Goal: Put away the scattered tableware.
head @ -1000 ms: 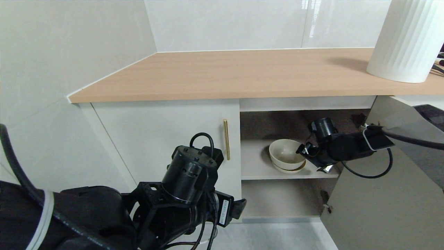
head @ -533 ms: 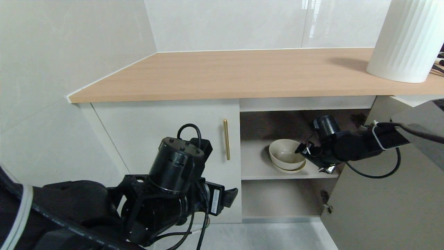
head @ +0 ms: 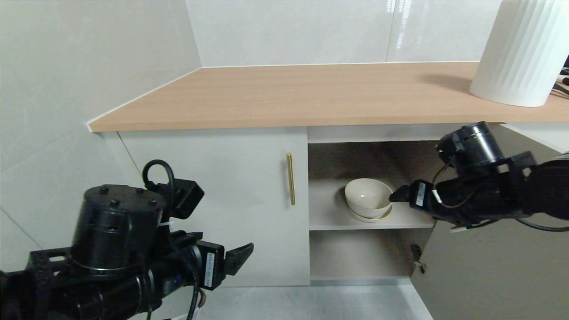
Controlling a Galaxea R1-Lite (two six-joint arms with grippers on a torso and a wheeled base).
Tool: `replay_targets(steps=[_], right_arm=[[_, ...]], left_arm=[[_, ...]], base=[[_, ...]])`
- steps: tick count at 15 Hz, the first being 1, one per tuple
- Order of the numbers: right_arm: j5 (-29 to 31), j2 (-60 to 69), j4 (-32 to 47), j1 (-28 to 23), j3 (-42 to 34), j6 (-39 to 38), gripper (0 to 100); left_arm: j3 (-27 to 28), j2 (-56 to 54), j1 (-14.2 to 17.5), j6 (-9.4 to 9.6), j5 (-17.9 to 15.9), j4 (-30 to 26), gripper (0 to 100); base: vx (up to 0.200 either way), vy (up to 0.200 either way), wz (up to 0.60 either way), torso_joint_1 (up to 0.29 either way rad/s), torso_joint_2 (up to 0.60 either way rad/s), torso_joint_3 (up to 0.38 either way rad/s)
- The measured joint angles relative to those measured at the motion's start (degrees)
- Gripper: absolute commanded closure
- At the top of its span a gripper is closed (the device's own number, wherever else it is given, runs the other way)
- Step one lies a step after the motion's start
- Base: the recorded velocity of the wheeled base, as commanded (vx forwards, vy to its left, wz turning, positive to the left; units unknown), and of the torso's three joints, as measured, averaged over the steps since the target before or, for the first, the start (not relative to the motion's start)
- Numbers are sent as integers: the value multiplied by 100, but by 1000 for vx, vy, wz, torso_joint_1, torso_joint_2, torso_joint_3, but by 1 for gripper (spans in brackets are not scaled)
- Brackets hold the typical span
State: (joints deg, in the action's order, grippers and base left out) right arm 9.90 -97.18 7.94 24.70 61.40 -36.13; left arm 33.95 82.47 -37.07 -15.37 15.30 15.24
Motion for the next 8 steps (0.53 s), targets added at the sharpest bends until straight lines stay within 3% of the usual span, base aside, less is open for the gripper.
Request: replay_targets(steps=[4, 8], right_arm=[[39, 1089, 930, 567, -325, 291, 0], [83, 1378, 1048, 752, -383, 310, 0]], left_arm=[[-245, -204, 216, 7, -2, 13, 0], [-129, -83, 96, 13, 2, 30, 0]], base=[[0, 0, 0, 0, 0, 0], [-200, 0, 0, 5, 2, 6]])
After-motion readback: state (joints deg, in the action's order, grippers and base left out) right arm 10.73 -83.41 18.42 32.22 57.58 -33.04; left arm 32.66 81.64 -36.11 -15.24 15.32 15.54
